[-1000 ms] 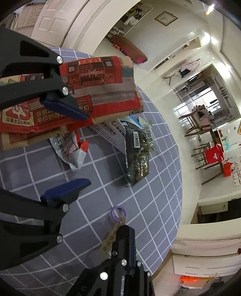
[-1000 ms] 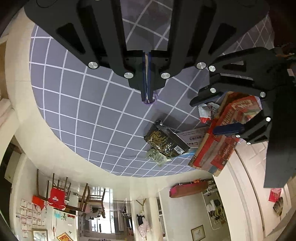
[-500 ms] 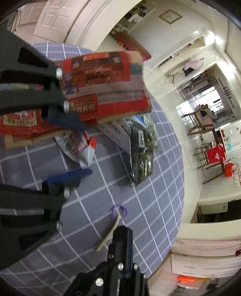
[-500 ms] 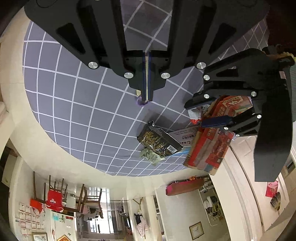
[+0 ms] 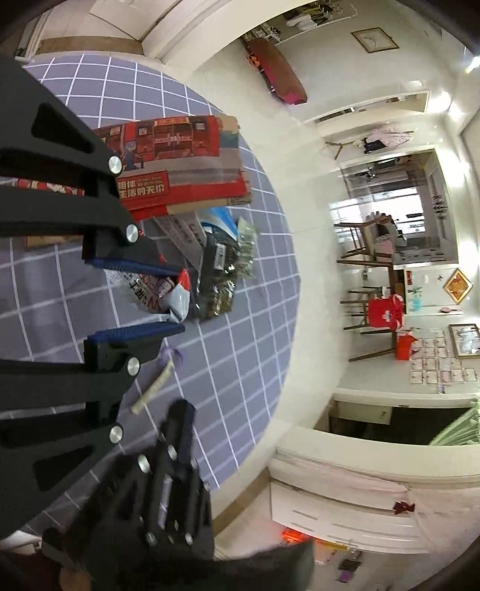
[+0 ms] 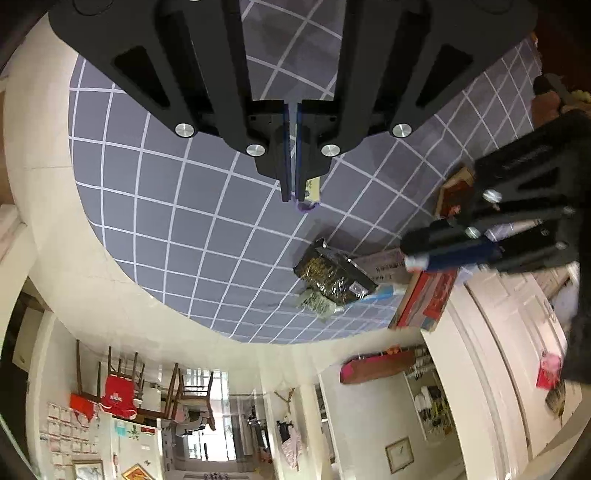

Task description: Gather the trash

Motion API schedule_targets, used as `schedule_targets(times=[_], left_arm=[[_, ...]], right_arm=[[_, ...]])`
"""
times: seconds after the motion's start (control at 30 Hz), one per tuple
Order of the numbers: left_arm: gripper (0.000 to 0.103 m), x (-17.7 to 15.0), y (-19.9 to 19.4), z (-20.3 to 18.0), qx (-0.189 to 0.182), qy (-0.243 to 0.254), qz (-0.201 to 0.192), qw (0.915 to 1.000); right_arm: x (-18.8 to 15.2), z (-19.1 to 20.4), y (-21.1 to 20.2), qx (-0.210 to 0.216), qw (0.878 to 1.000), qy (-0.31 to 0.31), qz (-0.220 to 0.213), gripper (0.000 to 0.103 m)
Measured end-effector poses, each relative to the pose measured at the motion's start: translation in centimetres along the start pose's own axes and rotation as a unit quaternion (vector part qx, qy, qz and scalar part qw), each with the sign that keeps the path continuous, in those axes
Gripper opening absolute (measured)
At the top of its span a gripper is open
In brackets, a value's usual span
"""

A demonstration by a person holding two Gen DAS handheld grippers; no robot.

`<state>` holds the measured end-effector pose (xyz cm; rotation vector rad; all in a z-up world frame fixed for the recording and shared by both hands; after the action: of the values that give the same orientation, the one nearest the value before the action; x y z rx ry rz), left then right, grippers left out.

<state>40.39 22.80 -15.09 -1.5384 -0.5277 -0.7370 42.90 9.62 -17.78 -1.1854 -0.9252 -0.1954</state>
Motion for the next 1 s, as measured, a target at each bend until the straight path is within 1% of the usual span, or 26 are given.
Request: schedule_targets(times=[0.17, 0.23, 0.27, 0.3, 0.4, 0.6, 0.67, 0.7, 0.73, 0.77, 0.8, 0.83, 1.0], left_arm=[[0.024, -0.1, 0.0, -0.7, 0.002, -0.006, -0.005, 1.0000], [0.024, -0.1, 0.2, -0.5, -0.001, -0.009, -0.002, 1.0000], [0.024, -0.1, 0.2, -0.5, 0.000, -0.009, -0.002, 1.0000], [0.024, -0.1, 0.2, -0.3, 0.000, -0.008, -0.002, 1.0000], [0.024, -0.2, 0.2, 0.3, 0.001, -0.016, -0.003, 0.9999], [0.024, -0.3, 0.2, 1.2, 0.003, -0.028, -0.002, 0.9996], [0.024, -0.5, 0.2, 1.5, 0.009, -0.027, 0.001, 0.9996], [0.024, -0.5, 0.3, 1.7, 0.009, -0.028, 0.002, 0.9996], [0.024, -0.6, 0.4, 1.7, 0.008, -0.030, 0.004, 0.9995], [0.024, -0.6, 0.5, 1.7, 0.008, -0.031, 0.005, 0.9995], [0.024, -0.5, 0.6, 1.7, 0.008, -0.031, 0.006, 0.9995], [0.024, -0.6, 0.6, 1.7, 0.008, -0.031, 0.006, 0.9995], [0.024, -0.1, 0.5, 0.8, 0.002, -0.031, 0.005, 0.9995]], right_arm=[[-0.2, 0.7, 1.8, -0.004, 1.000, -0.011, 0.025, 0.004], [-0.3, 0.8, 2.2, -0.004, 1.000, -0.011, 0.027, 0.019], [-0.2, 0.8, 2.2, -0.003, 1.000, -0.010, 0.025, 0.041], [-0.1, 0.8, 2.0, -0.003, 1.000, -0.007, 0.018, 0.050], [0.3, 0.8, 1.8, -0.004, 1.000, -0.009, 0.013, 0.050], [0.3, 2.4, 3.1, 0.018, 0.999, -0.030, 0.037, 0.050], [0.2, 2.9, 3.7, 0.011, 0.998, -0.042, 0.048, 0.049], [0.3, 3.0, 3.8, 0.010, 0.998, -0.044, 0.048, 0.032], [0.4, 3.1, 4.0, 0.003, 0.997, -0.049, 0.051, 0.029], [0.4, 3.1, 4.1, -0.007, 0.997, -0.056, 0.053, 0.022], [0.4, 3.0, 4.1, -0.012, 0.997, -0.060, 0.055, 0.019], [0.3, 2.8, 4.1, -0.009, 0.997, -0.058, 0.055, 0.018], [0.1, 2.1, 3.3, 0.003, 0.998, -0.044, 0.050, 0.008]])
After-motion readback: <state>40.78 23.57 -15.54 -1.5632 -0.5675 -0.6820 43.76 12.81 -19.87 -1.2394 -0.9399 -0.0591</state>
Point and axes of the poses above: each gripper's, at about its wrist camera, not at the fingertips, and y roughly the way its jaws point, z to its left, x to its top, the point moved 4 cm from there along y, roughly the way its jaws point, and after that the axes turned 5 degrees about -y, right-handed, at the moved point
